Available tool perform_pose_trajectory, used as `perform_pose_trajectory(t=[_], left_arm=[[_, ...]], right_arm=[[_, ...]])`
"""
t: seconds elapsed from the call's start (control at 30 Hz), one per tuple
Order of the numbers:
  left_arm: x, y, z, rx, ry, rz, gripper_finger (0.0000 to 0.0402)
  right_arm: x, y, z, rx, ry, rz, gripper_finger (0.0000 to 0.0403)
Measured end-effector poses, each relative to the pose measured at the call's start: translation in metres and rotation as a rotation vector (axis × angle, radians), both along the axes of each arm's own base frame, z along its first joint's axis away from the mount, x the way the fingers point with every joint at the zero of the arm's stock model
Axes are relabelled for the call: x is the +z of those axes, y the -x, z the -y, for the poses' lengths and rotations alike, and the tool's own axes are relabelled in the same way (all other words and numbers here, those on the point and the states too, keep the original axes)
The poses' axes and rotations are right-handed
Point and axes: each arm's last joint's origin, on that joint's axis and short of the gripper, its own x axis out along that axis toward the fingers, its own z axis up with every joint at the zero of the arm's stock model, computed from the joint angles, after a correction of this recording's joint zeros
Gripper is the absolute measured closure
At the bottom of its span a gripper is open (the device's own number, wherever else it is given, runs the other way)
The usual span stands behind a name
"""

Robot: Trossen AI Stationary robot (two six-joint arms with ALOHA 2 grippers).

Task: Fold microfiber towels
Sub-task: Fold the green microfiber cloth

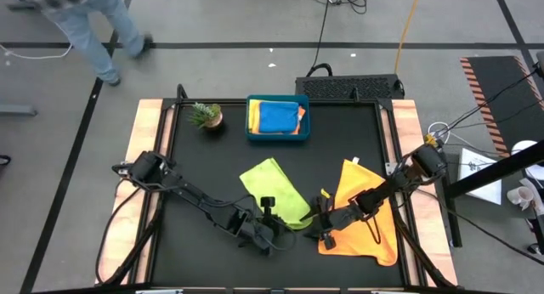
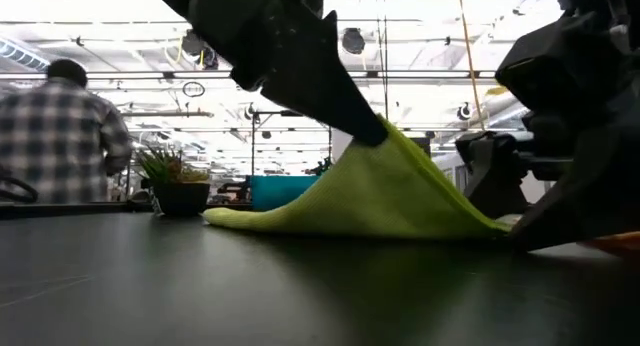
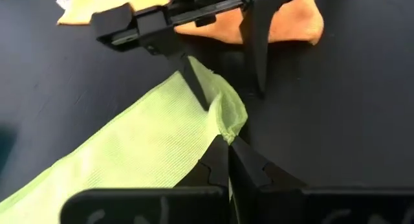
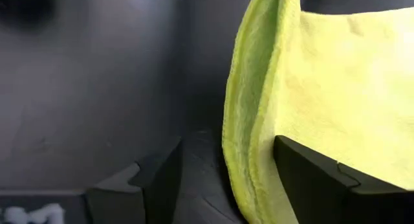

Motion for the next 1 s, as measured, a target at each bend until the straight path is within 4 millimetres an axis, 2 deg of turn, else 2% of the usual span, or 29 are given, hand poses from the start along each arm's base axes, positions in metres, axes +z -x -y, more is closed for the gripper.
perform_pose_trajectory(t=[0.3,1.0], left_arm=[[0.016,0.009,0.003,0.014,0.006,0.003,0.0401],[0.008,0.026,0.013,0.080,-0.014,-0.086,0.0401]], right_arm=[[0.003,0.008,0.002,-0.075,0.116,-0.044,0.0192],[0.002,0.010,0.005,-0.136,0.182,-0.040,0.0299]])
